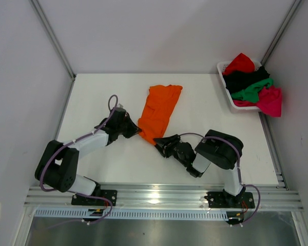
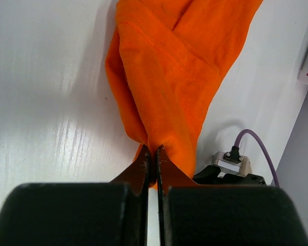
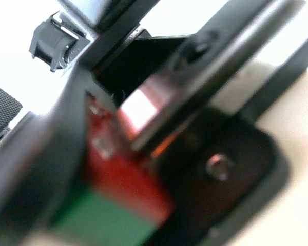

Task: Fold and stack the t-shirts
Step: Fold the tshirt

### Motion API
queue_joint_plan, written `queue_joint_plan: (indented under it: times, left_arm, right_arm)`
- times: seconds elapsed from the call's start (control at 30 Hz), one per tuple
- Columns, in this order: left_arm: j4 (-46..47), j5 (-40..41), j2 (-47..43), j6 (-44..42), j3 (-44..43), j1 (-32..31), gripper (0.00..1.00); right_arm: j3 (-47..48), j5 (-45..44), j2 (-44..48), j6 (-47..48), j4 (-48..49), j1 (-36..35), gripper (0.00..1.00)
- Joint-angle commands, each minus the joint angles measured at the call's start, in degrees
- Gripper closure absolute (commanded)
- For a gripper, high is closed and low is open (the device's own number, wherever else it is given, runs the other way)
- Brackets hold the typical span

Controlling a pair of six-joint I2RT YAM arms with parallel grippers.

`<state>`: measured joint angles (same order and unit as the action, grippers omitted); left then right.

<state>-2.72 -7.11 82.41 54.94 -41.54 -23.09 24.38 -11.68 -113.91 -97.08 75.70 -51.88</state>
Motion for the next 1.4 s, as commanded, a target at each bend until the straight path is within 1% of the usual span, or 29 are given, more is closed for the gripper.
queue_joint_plan:
  times: [0.0, 0.07, 0.1, 0.17, 0.2, 0.27, 0.4, 0.6, 0.73, 0.87, 0.97, 1.03, 1.2, 1.23, 1.3, 1.33, 1.37]
  left_arm:
    - [1.05, 0.61, -2.43, -1.06, 0.84, 0.77, 0.99]
    - [0.88, 0.52, -2.95, -1.06, 1.28, 0.94, 0.99]
    - [0.88, 0.7, -3.31, -1.06, 1.72, 1.03, 0.99]
    - [1.14, 0.87, -4.18, -1.06, 2.6, 1.29, 0.99]
    - [1.05, 0.96, -4.54, -1.06, 2.78, 1.29, 0.99]
    - [1.14, 1.05, -5.33, -1.06, 3.75, 1.47, 0.99]
    - [2.1, 0.26, -6.38, -0.8, 5.94, 1.47, 0.99]
    - [2.19, -1.5, -6.83, -1.06, 8.23, 1.38, 0.99]
    - [0.88, -1.32, -7.44, -1.5, 9.63, 1.3, 0.99]
    - [-0.88, -1.59, -8.58, -1.5, 11.21, 1.12, 0.99]
    - [-1.85, -1.59, -10.77, -1.15, 12.27, 0.68, 0.99]
    - [-2.46, -1.59, -12.0, -0.89, 13.32, 0.24, 0.99]
    - [-4.75, -1.94, -17.18, 0.87, 16.05, -1.6, 0.99]
    - [-5.1, -1.85, -17.89, 1.13, 16.22, -2.74, 0.99]
    - [-7.37, -1.33, -19.3, 2.1, 16.75, -4.06, 0.99]
    - [-8.08, -0.8, -20.52, 2.45, 16.67, -5.37, 0.99]
    - [-8.61, -0.53, -21.06, 2.8, 16.84, -6.08, 0.99]
  right_arm:
    - [1.63, -0.45, -1.75, 0.49, 12.63, 0.29, 0.54]
    - [2.07, -0.1, -2.63, 0.57, 12.72, 0.28, 0.58]
    - [2.33, 0.17, -2.98, 0.66, 12.89, 0.29, 0.64]
    - [3.48, 0.87, -3.77, 0.66, 13.15, 0.46, 0.71]
    - [3.83, 1.39, -4.39, 0.84, 13.24, 0.29, 0.77]
    - [4.53, 1.84, -4.66, 1.1, 13.33, 0.46, 0.82]
    - [4.45, 2.37, -4.22, 2.07, 13.33, 0.55, 0.87]
    - [1.2, 5.08, -1.59, 2.42, 13.07, 1.34, 0.91]
    - [-1.35, 7.2, 1.05, 3.21, 12.02, 1.69, 0.91]
    - [-4.07, 10.27, 5.35, 5.58, 8.42, 2.39, 0.92]
    - [-6.18, 10.98, 7.64, 6.64, 6.14, 3.1, 0.93]
    - [-7.93, 13.79, 10.01, 7.51, 5.08, 3.62, 0.93]
    - [-10.4, 17.3, 15.9, 9.53, -1.42, 4.15, 0.93]
    - [-10.58, 17.83, 18.43, 10.67, -2.91, 4.24, 0.94]
    - [-11.28, 18.88, 21.17, 11.91, -7.31, 4.24, 0.94]
    - [-11.46, 19.15, 24.4, 12.61, -9.24, 4.24, 0.94]
    - [-11.55, 19.41, 26.26, 14.18, -13.95, 4.33, 0.94]
